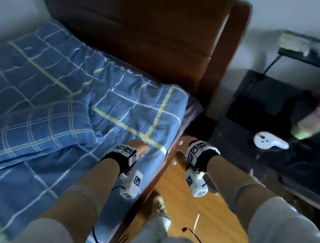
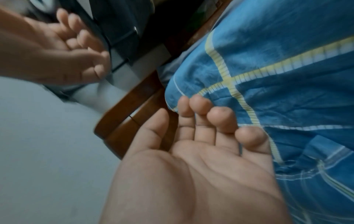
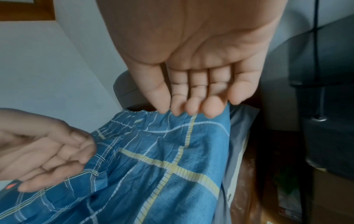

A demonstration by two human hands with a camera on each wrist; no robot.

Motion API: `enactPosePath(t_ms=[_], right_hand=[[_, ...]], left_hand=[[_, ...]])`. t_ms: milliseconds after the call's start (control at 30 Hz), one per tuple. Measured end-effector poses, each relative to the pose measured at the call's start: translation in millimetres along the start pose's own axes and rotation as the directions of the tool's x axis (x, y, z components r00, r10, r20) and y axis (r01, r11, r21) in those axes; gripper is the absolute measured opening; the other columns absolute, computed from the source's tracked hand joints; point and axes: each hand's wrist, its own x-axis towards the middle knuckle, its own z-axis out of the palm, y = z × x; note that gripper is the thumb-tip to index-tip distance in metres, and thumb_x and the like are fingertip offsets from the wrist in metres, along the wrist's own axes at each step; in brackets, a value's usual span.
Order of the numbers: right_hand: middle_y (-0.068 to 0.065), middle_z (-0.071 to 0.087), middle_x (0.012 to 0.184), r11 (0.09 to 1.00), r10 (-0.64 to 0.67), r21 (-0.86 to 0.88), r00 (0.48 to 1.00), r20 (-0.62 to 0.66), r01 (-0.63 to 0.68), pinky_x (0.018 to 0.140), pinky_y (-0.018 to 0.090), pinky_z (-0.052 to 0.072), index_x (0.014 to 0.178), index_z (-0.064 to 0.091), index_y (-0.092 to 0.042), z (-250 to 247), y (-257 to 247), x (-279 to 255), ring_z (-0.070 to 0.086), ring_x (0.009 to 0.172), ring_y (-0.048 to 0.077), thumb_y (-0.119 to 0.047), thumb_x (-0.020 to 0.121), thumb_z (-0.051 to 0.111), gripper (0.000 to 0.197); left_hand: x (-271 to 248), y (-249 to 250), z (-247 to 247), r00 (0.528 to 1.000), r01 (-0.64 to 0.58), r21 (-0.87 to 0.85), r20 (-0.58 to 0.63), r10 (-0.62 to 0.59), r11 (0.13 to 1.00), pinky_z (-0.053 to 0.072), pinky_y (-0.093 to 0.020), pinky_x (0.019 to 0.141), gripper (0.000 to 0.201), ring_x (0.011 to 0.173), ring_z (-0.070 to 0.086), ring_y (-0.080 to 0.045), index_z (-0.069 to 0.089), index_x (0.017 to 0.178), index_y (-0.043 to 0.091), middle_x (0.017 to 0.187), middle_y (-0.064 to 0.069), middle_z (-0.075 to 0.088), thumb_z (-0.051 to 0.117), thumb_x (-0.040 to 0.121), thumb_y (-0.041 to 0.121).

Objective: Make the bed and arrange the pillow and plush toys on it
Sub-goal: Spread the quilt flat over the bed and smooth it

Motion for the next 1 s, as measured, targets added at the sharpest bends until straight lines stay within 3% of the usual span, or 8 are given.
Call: enactPosePath(t_ms=[167,433,533,600,700,800,900,1000], right_hand=[[0.009,0.047,0.139,0.999,-0.034,0.027,0.999,0.030,0.034,0.104,0.034,0.039,0.130,0.048,-0.015,-38,-4,99,0.046,0.126,0.027,-0.034,0.092,0.049,0.042],[0.016,0.051,0.131,0.989,0.017,0.143,0.996,0.084,-0.029,0.088,0.030,0.042,0.128,0.045,-0.008,-81,10,254,0.051,0.118,0.031,-0.024,0.092,0.052,0.040],[0.015,0.048,0.132,0.982,0.020,0.188,0.998,0.062,-0.031,0.088,0.029,0.043,0.125,0.046,-0.008,-89,21,319,0.052,0.116,0.029,-0.022,0.088,0.058,0.041],[0.017,0.042,0.136,0.974,0.011,0.226,0.999,0.038,-0.019,0.096,0.031,0.040,0.128,0.044,-0.007,-100,29,359,0.047,0.122,0.030,-0.019,0.085,0.063,0.049],[0.016,0.036,0.142,0.969,-0.008,0.245,0.997,-0.078,0.026,0.104,0.030,0.034,0.136,0.039,-0.007,-123,42,420,0.038,0.131,0.030,-0.016,0.082,0.067,0.061],[0.011,0.024,0.152,0.952,-0.015,0.300,0.989,-0.147,0.059,0.110,0.029,0.028,0.145,0.025,-0.012,-144,51,473,0.028,0.140,0.027,-0.016,0.079,0.071,0.080],[0.009,0.003,0.159,0.971,-0.066,0.222,0.992,-0.106,0.088,0.119,0.034,0.013,0.149,0.009,-0.015,-155,51,511,0.007,0.146,0.025,-0.021,0.073,0.078,0.103],[0.011,0.002,0.158,0.980,-0.044,0.191,0.999,-0.029,0.049,0.118,0.041,0.012,0.149,0.002,-0.024,-158,49,532,0.004,0.147,0.027,-0.030,0.068,0.081,0.114]], left_hand=[[63,28,-39,0.999,0.013,-0.075,-0.046,-0.016,0.997,0.035,-0.020,0.047,0.034,0.042,0.047,-0.012,0.048,0.051,0.011,0.035,0.001,0.050,0.049,0.085,0.013],[184,53,-31,0.993,0.112,-0.117,0.060,-0.106,0.987,0.035,-0.025,0.069,0.032,0.077,0.047,-0.021,0.040,0.060,0.021,0.074,-0.001,0.047,0.049,0.091,0.020],[234,68,-22,0.986,0.164,-0.171,0.057,-0.156,0.971,0.039,-0.025,0.081,0.009,0.102,0.054,-0.022,0.059,0.085,0.020,0.091,0.000,0.055,0.053,0.091,0.023],[266,78,-14,0.979,0.199,-0.209,0.087,-0.184,0.957,0.037,-0.025,0.095,0.023,0.124,0.049,-0.024,0.058,0.111,0.016,0.120,-0.006,0.056,0.056,0.090,0.026],[314,90,5,0.975,0.213,-0.266,0.119,-0.188,0.940,0.025,-0.031,0.115,0.067,0.140,0.031,-0.022,0.029,0.144,0.017,0.151,-0.003,0.031,0.060,0.087,0.033],[345,102,25,0.977,0.215,-0.334,0.072,-0.203,0.918,0.025,-0.041,0.117,0.094,0.142,0.025,-0.025,0.017,0.148,0.023,0.154,-0.006,0.024,0.073,0.074,0.038],[355,108,43,0.967,0.256,-0.202,0.050,-0.251,0.945,0.024,-0.041,0.117,0.113,0.144,0.019,-0.027,0.003,0.149,0.023,0.154,-0.008,0.016,0.079,0.066,0.040],[357,102,57,0.947,0.307,-0.102,-0.062,-0.314,0.946,0.030,-0.040,0.113,0.109,0.138,0.028,-0.029,0.016,0.146,0.023,0.148,-0.006,0.024,0.082,0.061,0.038]])
